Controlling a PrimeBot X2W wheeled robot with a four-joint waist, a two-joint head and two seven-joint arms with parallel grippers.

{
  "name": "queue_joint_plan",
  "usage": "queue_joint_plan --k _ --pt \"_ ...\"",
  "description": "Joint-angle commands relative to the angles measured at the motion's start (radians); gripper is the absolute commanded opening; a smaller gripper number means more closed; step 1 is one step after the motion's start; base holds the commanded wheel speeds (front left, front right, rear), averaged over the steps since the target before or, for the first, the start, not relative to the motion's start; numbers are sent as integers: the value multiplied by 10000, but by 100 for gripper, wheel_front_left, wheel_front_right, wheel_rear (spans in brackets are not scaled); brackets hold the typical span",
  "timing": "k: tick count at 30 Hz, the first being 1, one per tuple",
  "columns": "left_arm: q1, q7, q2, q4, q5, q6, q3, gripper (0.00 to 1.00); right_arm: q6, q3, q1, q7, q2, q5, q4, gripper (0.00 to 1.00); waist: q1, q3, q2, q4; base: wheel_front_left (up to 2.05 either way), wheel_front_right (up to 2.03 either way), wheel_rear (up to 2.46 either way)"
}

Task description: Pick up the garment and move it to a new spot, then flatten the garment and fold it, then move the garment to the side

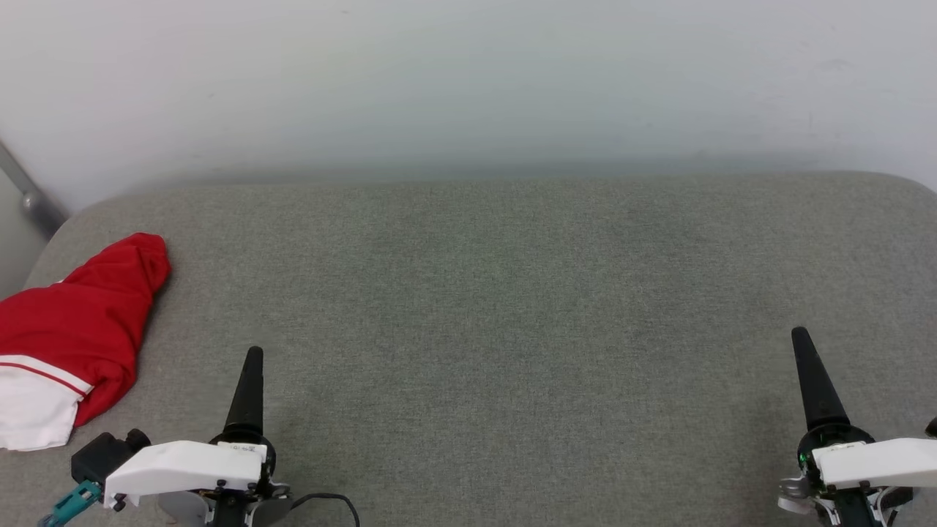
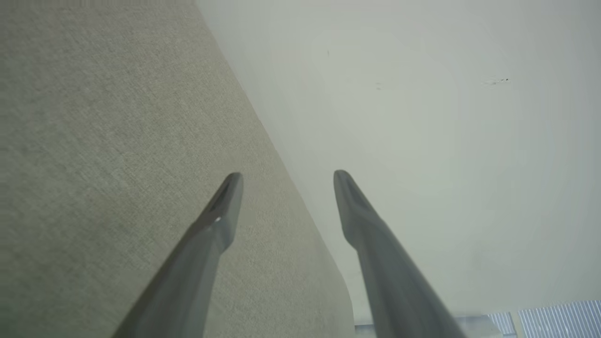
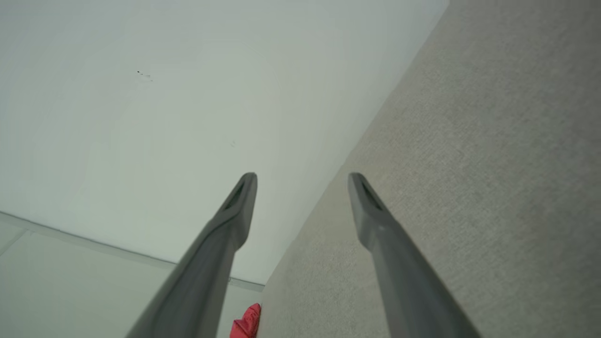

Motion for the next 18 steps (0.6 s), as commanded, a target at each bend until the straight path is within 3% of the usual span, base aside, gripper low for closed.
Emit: queue_joint_plan --k 1,18 --pt "-72 -124 23 -296 517 110 -95 100 -1 52 2 -111 -14 -564 -315 100 0 0 0 3 0 0 0" --pt "105 -727 129 -610 3820 838 -932 100 -1 411 359 -716 -13 -3987 -951 100 0 17 0 27 0 0 0"
